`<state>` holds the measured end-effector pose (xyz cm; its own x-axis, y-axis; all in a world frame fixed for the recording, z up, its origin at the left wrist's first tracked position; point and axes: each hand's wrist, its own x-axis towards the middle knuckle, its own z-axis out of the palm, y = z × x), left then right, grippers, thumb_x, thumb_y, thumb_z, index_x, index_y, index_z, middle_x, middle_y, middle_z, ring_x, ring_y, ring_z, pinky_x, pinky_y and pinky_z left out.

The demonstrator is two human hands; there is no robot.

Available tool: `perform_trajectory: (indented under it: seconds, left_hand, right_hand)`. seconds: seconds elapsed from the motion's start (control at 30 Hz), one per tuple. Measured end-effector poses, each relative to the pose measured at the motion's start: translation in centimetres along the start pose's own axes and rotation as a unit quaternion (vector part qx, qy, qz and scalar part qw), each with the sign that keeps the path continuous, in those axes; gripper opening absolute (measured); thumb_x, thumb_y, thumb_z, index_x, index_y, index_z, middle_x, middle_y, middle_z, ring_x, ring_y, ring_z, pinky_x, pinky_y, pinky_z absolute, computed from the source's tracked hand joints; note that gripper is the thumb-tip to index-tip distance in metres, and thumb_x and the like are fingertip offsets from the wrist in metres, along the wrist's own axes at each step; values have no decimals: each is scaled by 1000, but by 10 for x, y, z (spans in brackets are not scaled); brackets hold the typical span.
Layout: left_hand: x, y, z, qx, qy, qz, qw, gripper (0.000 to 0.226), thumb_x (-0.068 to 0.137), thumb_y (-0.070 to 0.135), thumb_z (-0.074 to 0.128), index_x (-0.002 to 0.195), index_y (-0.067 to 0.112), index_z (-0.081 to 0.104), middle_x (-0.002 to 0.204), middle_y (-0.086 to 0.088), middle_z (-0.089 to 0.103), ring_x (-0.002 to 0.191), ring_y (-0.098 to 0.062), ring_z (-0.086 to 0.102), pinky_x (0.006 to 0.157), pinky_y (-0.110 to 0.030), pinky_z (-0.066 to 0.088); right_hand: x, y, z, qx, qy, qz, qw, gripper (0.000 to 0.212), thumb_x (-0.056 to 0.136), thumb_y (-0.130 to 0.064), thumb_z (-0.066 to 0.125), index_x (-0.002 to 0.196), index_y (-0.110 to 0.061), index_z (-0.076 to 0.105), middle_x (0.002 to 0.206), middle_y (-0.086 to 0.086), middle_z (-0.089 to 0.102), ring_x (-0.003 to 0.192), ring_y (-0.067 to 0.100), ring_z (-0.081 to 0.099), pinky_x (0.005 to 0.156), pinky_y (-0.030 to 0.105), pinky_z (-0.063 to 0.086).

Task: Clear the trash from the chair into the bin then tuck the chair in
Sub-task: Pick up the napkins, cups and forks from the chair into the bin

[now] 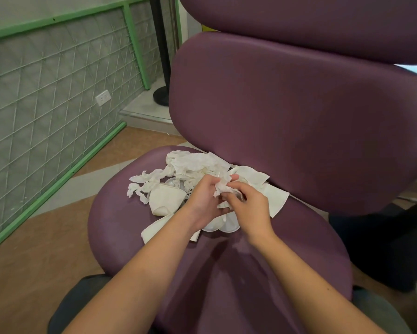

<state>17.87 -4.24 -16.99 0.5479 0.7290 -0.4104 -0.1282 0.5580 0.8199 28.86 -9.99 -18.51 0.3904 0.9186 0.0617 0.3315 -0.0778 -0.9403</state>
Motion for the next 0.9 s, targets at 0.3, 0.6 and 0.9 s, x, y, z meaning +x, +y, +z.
perform_trajectory:
  seconds: [0.3, 0.6, 0.9]
  left_hand:
    - [3, -15, -1, -33, 41, 1, 999, 34, 105, 37, 34, 116, 18, 60, 101, -4, 68, 97, -17, 65, 76, -30, 55]
    - [10, -26, -14, -52, 73, -55, 994, 29, 105, 26, 38, 128, 21, 55, 114, -7, 64, 88, -17, 69, 69, -28, 55]
    - [21, 3, -20, 109, 205, 11, 973, 18, 97, 24, 47, 101, 25, 64, 118, -4, 54, 79, -24, 47, 67, -24, 42]
  right_hand:
    - [10, 0, 7, -33, 84, 19, 996, 18, 75, -16, 75, 77, -22, 58, 70, -11, 47, 65, 4, 45, 57, 18, 35]
    - [-1, 38, 13, -66, -50, 13, 996, 18, 85, -28, 71, 102, -30, 76, 92, -10, 56, 93, 10, 55, 83, 24, 44]
    - [44, 40, 10, -282, -59, -13, 958, 35, 92, -14, 48, 121, -28, 64, 128, -6, 55, 106, 17, 60, 80, 33, 49]
